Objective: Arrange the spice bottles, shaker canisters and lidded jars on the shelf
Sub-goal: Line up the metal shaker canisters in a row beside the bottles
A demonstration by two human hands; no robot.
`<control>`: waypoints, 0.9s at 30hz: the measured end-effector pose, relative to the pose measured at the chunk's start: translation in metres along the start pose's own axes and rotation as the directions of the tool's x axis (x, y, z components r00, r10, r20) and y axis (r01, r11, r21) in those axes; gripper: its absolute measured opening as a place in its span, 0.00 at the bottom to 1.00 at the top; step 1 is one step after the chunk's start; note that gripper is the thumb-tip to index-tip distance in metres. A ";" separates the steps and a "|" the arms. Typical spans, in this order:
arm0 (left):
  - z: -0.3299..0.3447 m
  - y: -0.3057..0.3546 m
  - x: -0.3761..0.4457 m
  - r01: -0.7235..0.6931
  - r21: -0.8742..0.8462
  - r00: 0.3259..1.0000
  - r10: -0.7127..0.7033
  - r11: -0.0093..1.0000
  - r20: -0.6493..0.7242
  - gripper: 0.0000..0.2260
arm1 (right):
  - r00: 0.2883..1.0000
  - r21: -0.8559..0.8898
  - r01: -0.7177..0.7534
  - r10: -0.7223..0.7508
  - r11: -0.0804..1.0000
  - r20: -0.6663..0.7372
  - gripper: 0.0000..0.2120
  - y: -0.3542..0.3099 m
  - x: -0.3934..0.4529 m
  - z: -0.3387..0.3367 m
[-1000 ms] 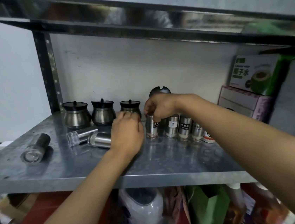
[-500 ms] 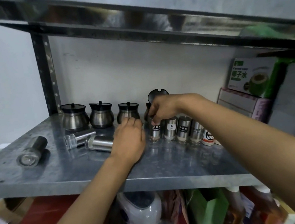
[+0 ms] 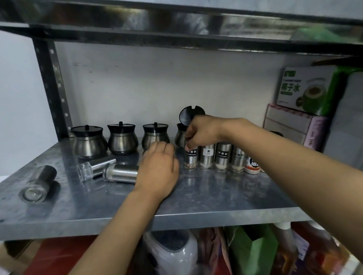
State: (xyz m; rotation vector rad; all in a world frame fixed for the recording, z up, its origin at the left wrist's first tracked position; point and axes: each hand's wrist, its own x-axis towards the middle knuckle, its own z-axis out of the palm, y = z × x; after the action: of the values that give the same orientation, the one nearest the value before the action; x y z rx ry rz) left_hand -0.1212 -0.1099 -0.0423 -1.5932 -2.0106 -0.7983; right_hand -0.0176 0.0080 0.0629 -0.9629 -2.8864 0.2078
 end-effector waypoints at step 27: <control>-0.086 -0.093 -0.079 0.105 0.101 0.991 -0.113 0.989 0.075 0.17 | 0.957 0.090 0.269 -0.256 0.959 -0.139 0.22 -0.093 -0.011 0.080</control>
State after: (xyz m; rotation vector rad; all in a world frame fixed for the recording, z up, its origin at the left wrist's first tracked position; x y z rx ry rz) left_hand -0.1941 -0.2399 -0.0472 -1.4938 -2.1755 -0.6742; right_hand -0.0742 -0.0803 -0.0016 -0.5451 -2.8139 0.2678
